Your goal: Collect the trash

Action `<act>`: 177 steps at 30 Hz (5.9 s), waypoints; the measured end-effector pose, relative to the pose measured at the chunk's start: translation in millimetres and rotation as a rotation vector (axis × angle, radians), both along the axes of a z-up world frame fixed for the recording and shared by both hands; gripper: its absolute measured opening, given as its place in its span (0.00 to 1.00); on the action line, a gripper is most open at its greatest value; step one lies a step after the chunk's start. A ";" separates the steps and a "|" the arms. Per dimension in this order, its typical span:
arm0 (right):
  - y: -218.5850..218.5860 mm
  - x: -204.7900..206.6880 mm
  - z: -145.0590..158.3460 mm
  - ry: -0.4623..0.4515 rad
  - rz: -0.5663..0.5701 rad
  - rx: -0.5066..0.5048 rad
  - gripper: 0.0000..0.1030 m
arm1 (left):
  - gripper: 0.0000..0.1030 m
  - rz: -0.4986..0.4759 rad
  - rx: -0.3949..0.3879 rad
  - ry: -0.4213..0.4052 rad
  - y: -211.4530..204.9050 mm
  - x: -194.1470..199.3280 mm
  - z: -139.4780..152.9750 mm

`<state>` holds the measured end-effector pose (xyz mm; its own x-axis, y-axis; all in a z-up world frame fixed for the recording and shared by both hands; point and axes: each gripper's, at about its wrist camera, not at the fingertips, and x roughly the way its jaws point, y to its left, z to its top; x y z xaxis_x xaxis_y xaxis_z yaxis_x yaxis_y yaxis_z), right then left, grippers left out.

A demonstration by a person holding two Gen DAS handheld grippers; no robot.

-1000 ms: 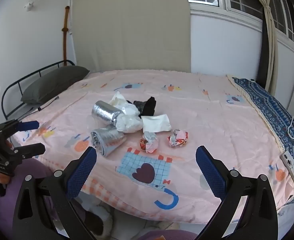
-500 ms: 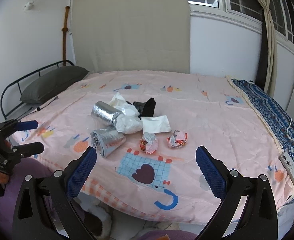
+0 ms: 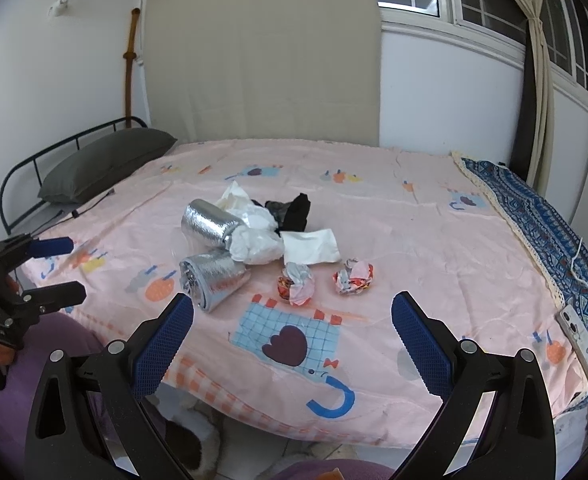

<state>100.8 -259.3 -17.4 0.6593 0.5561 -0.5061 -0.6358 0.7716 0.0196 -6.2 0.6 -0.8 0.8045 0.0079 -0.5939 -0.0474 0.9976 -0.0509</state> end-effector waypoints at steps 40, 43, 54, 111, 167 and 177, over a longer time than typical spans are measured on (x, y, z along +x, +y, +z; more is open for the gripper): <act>6.5 8.7 -5.4 0.053 -0.021 -0.036 0.93 | 0.94 -0.001 0.015 0.047 -2.9 4.6 -3.9; 9.3 14.5 -7.0 0.081 -0.031 -0.052 0.93 | 0.94 0.000 -0.022 0.078 2.7 8.7 -6.0; 29.3 52.8 -11.0 0.146 -0.025 -0.013 0.93 | 0.94 -0.019 -0.094 0.088 10.2 25.5 -0.4; 28.0 106.1 -30.4 0.322 0.109 0.279 0.29 | 0.59 -0.081 -0.131 0.248 4.8 137.6 -37.9; 324.4 -96.2 38.6 0.294 0.679 0.028 0.29 | 0.59 0.268 -0.074 0.182 209.8 -151.9 -6.8; 374.5 -149.7 -24.1 0.386 0.770 -0.103 0.29 | 0.59 0.299 -0.127 0.307 218.9 -205.0 -59.5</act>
<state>-48.9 115.2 -41.5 -0.1103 0.7159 -0.6894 -0.9451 0.1391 0.2956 -211.1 219.5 -60.3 0.5640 0.1247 -0.8163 -0.3650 0.9244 -0.1109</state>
